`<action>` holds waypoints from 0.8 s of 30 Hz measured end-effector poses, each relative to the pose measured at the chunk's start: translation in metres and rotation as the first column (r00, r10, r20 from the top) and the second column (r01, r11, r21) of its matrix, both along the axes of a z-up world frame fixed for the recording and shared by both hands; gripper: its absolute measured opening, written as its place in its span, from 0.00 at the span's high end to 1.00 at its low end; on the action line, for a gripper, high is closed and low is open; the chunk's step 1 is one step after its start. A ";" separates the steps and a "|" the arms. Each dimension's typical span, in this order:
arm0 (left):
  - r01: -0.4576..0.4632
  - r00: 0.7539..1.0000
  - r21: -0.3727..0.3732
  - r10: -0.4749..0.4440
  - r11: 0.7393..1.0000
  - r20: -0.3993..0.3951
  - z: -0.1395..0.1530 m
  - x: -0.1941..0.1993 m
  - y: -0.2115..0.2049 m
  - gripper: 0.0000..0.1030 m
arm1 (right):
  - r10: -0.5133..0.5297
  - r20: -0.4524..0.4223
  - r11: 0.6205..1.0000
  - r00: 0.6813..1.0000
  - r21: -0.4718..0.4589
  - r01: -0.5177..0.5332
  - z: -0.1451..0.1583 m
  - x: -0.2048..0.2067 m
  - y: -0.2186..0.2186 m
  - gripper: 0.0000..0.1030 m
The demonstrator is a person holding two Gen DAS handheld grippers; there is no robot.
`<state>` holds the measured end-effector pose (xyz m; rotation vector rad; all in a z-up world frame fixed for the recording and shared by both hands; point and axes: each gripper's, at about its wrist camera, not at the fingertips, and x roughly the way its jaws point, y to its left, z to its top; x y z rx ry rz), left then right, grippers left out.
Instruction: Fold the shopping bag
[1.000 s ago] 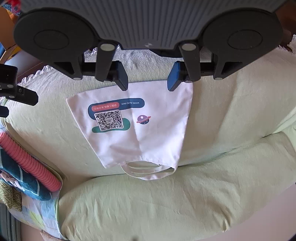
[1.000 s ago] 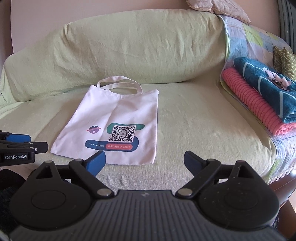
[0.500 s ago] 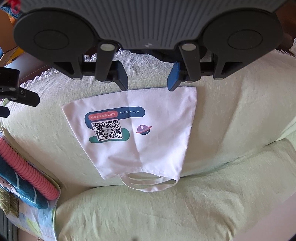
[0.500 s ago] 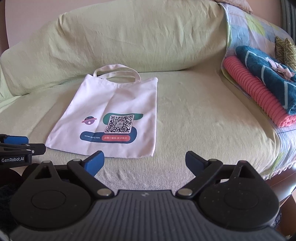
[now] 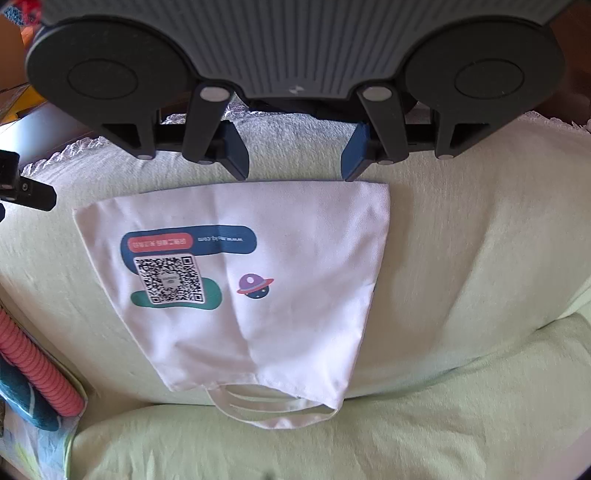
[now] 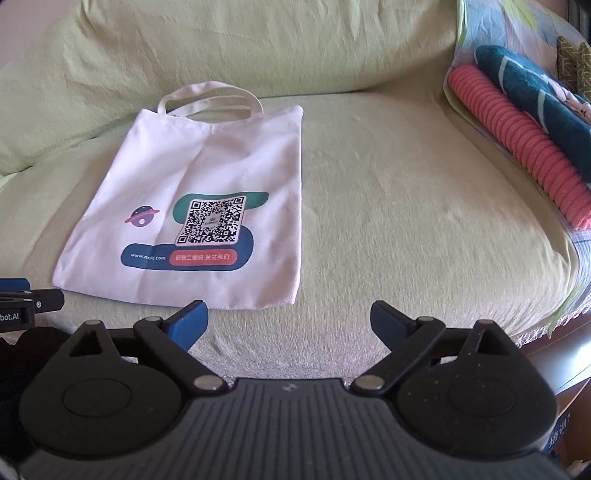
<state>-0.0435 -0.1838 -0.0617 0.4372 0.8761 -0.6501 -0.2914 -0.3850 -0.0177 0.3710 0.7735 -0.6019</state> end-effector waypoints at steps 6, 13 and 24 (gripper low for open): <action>-0.074 0.995 0.000 0.074 0.997 -0.066 -0.018 0.032 0.002 0.40 | 0.008 -0.023 1.000 1.000 0.004 -0.008 -0.008 0.031 -0.013 0.09; -0.313 0.927 -0.085 0.285 0.946 -0.242 -0.042 0.081 0.036 0.40 | 0.023 -0.040 1.000 0.999 0.013 -0.023 -0.016 0.055 -0.023 0.09; -0.411 0.873 -0.101 0.359 0.906 -0.330 -0.056 0.104 0.055 0.39 | 0.046 -0.047 0.999 0.998 0.013 -0.045 -0.023 0.080 -0.025 0.09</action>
